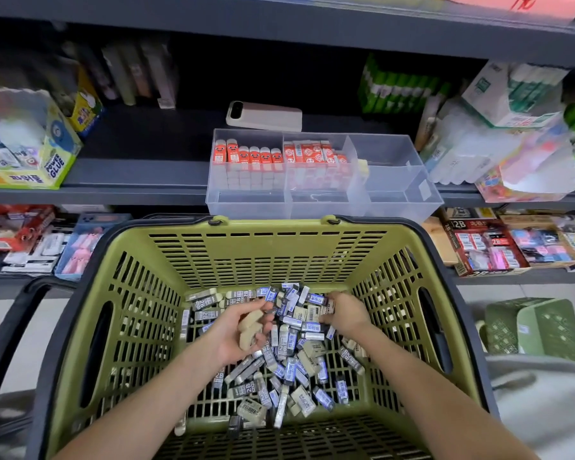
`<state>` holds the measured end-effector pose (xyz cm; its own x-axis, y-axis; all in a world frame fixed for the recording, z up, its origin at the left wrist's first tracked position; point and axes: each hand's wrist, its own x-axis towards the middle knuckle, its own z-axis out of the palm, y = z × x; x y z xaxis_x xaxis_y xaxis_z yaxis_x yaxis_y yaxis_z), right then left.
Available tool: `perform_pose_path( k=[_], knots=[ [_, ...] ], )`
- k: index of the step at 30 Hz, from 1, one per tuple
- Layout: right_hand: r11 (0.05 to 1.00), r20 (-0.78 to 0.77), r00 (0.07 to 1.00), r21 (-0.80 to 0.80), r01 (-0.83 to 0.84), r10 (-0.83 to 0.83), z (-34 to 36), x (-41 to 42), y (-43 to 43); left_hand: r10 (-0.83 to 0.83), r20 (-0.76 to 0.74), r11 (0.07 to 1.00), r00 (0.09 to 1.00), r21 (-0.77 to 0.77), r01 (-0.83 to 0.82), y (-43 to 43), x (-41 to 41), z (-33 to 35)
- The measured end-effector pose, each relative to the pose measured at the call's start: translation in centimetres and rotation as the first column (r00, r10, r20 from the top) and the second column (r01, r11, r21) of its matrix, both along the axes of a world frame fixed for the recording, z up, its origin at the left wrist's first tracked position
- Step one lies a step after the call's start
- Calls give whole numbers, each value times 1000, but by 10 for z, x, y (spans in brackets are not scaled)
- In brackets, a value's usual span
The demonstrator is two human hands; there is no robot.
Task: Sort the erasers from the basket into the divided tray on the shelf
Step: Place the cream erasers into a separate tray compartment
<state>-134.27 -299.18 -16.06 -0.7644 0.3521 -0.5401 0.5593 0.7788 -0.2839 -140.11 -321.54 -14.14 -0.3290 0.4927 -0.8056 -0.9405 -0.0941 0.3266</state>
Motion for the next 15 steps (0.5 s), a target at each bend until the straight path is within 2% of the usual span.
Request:
perform_pose_path(
  k=[3, 5, 8, 10, 12, 15],
  knots=[
    [995, -28, 995, -28, 92, -93, -2, 3, 4, 1, 23, 1000, 1000, 0, -1, 0, 0, -1],
    [973, -30, 982, -143, 183, -189, -2, 3, 3, -15, 24, 1000, 1000, -9, 15, 2, 0, -1],
    [874, 46, 945, -366, 318, -325, -2, 3, 0, -36, 8, 999, 999, -37, 36, 4, 2, 1],
    [837, 96, 928, -406, 366, -359, -3, 3, -2, -39, -2, 998, 999, -53, 39, 5, 4, 2],
    [870, 108, 935, -345, 353, -337, -3, 1, -8, -35, -9, 998, 999, -56, 34, 5, 4, 3],
    [950, 12, 954, -96, 299, -299, -10, -2, -26, -23, -19, 998, 1000, -55, 22, 5, 3, 4]
  ],
)
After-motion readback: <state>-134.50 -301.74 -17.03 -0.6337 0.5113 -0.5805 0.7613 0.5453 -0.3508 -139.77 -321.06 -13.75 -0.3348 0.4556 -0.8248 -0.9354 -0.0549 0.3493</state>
